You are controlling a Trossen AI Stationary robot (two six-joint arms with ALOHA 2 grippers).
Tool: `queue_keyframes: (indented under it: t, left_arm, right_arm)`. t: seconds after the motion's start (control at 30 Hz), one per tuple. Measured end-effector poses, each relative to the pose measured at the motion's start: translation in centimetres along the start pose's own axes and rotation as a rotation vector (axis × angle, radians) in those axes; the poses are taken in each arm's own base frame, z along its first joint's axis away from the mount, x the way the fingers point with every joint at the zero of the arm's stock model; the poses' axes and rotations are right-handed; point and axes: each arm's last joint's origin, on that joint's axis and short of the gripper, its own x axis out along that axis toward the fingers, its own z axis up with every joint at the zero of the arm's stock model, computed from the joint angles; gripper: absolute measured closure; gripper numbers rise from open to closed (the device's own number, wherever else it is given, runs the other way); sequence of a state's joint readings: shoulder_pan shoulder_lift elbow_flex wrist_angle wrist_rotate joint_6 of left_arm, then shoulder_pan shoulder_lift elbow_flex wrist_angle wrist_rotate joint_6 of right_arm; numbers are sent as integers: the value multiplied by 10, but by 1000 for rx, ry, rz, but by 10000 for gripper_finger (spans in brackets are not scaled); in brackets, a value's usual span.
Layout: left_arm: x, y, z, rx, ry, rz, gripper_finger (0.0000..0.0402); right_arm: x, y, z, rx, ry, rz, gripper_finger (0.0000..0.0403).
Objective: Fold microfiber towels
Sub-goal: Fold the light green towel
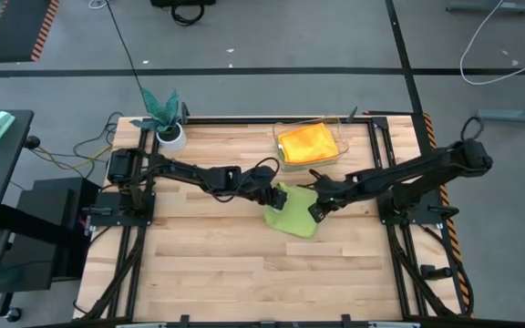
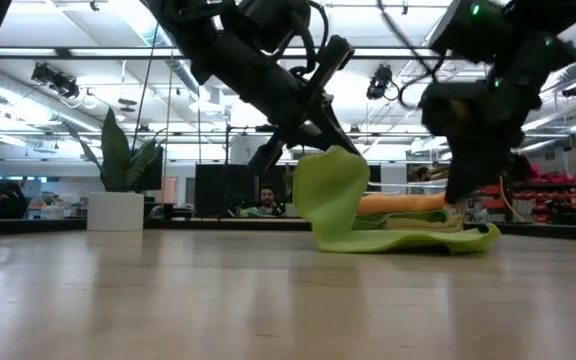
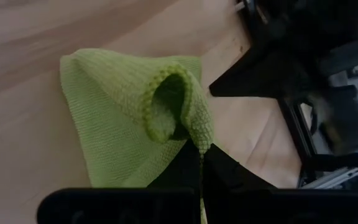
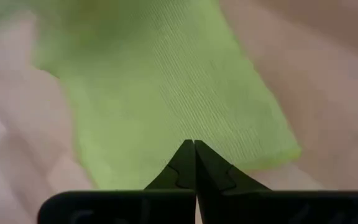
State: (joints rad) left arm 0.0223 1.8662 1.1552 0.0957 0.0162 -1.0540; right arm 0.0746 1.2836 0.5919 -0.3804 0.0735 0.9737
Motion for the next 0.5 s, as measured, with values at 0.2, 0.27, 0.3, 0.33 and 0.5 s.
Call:
queue_keyframes:
  t: [0.2, 0.27, 0.3, 0.33, 0.5]
  left_arm:
    - [-1, -4, 4, 11, 5, 12, 398]
    - [-2, -6, 6, 11, 4, 11, 398]
    - [-2, -8, 6, 13, 1, 8, 398]
    - [-2, -9, 7, 13, -1, 7, 398]
    - [16, -12, 8, 23, 34, 13, 398]
  right_arm:
    - [-35, -6, 1, 0, -102, 31, 402]
    - [-44, -10, -1, 3, -102, 22, 402]
    - [-47, -12, -3, 8, -94, 13, 402]
    - [-50, -15, -5, 18, -81, 3, 402]
    - [-51, -18, -20, -20, 12, -48, 402]
